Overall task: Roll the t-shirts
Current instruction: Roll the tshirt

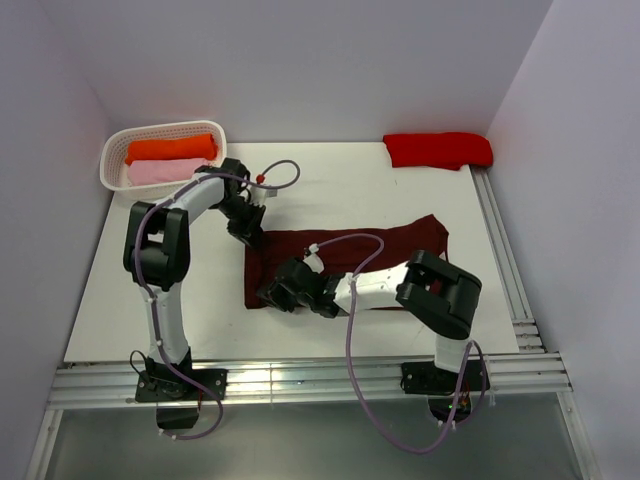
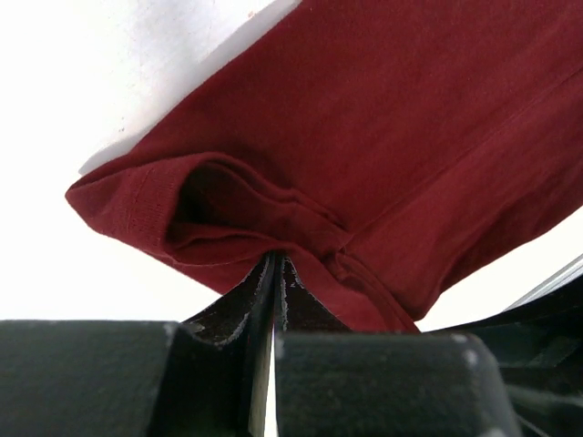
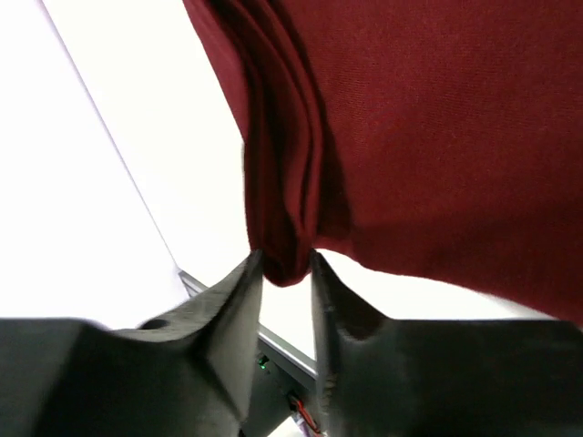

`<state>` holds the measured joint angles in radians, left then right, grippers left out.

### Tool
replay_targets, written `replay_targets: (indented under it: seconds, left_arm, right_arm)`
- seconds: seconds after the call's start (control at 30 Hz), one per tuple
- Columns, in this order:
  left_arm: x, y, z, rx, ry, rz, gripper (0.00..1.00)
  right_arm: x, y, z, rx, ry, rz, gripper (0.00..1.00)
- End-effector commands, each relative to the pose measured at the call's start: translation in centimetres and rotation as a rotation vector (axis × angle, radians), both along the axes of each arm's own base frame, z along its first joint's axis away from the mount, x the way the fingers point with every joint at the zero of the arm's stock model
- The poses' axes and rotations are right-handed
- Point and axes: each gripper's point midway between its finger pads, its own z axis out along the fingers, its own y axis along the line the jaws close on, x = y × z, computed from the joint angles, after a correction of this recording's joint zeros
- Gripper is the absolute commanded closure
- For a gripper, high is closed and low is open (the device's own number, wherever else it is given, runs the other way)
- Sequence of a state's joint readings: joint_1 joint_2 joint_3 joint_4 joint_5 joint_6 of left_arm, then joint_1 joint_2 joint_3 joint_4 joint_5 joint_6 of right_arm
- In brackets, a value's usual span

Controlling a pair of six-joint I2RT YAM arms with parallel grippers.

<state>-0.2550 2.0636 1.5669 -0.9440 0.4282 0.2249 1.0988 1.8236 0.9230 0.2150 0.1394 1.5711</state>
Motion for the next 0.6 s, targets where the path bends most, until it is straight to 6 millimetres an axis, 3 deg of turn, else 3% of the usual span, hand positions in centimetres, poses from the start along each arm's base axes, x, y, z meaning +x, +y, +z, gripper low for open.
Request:
replay_targets:
  seconds: [0.0,0.23,0.43,0.47,0.5,0.57]
  left_arm:
    - [1.1,-0.9,0.9,-0.019,-0.033,0.006,0.92]
    - [1.4,-1.6,1.2,-0.019,-0.04,0.004,0.92]
    - [1.6,-1.8,1.5,-0.014,-0.046,-0.004,0.9]
    - [1.8,-1.6,1.6,-0.004,-0.057,0.001,0.9]
    - [2.0,-1.6,1.9,-0.002,-0.07,0.005,0.9]
    - [2.8,-1.4,2.6,0.006,-0.1,0.024,0.88]
  right_arm:
    - [0.5,-1.2,1.6,-0.019,-0.048,-0.037,0.61]
    - [1.2,-1.8,3.5,-0.152,-0.127,-0.042,0.56]
    - [3.1,-0.2,5.5,-0.37,-0.223,0.037,0.59]
    - [3.2,-0.5,5.4,-0.426,-0.23,0.063,0.6]
    - [3.8,0.6,6.2,-0.426,-0.247,0.067,0.61]
    - [4.1,0.8,6.2,-0.477,-0.267,0.101,0.61]
